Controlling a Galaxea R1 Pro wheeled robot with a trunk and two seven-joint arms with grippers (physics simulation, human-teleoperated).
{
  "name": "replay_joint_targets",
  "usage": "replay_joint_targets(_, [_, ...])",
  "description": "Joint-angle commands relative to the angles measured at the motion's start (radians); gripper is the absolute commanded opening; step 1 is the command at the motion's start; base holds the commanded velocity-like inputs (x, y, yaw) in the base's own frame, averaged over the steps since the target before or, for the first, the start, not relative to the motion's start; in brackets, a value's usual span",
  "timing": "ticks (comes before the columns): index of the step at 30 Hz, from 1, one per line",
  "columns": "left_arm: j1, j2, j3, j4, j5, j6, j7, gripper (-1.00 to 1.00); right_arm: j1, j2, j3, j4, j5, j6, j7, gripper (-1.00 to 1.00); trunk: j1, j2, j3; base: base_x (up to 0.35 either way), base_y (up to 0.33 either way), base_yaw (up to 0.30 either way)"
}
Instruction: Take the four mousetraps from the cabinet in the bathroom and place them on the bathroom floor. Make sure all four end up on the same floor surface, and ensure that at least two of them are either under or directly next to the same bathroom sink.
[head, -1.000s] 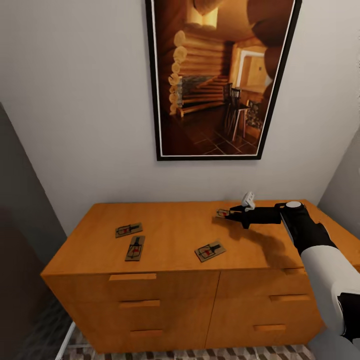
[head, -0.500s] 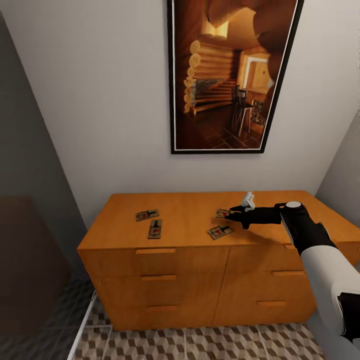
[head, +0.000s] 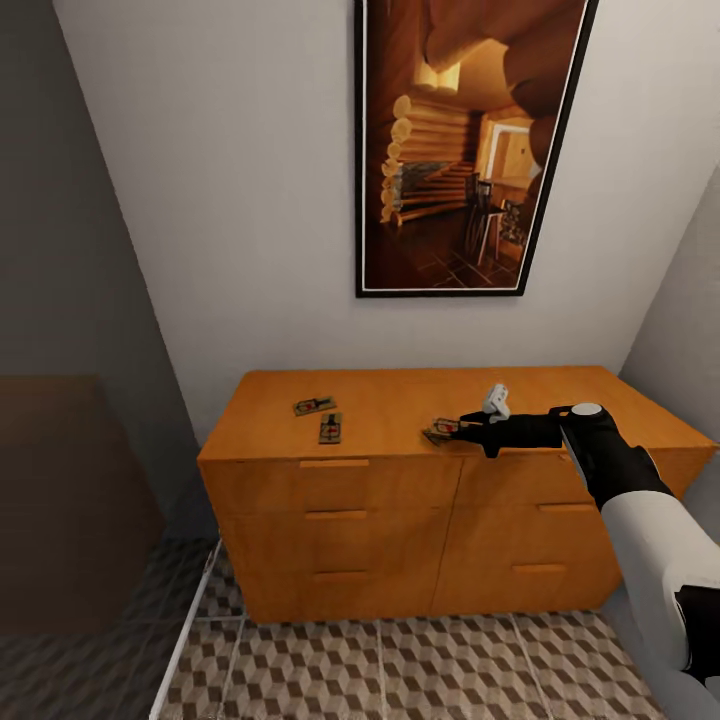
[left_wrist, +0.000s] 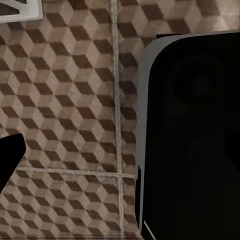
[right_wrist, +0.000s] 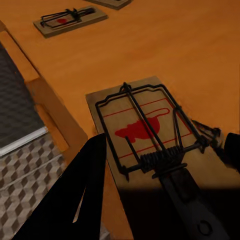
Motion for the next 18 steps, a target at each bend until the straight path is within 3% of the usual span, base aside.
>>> replay_joint_targets(1, [-0.001,0.000,-0.001,0.002,-0.001,-0.005,0.003,1.00,-0.001,0.001,-0.004,-0.001,0.005,0.010,0.005,-1.00,0.000,-0.001,-0.001,-0.267,0.005,0.000])
replay_joint_targets(18, [0.000,0.000,-0.001,0.002,-0.001,-0.005,0.003,1.00,-0.001,0.002,-0.004,0.008,0.005,0.007,0.002,-1.00,0.000,-0.001,-0.001,-0.267,0.001,0.000])
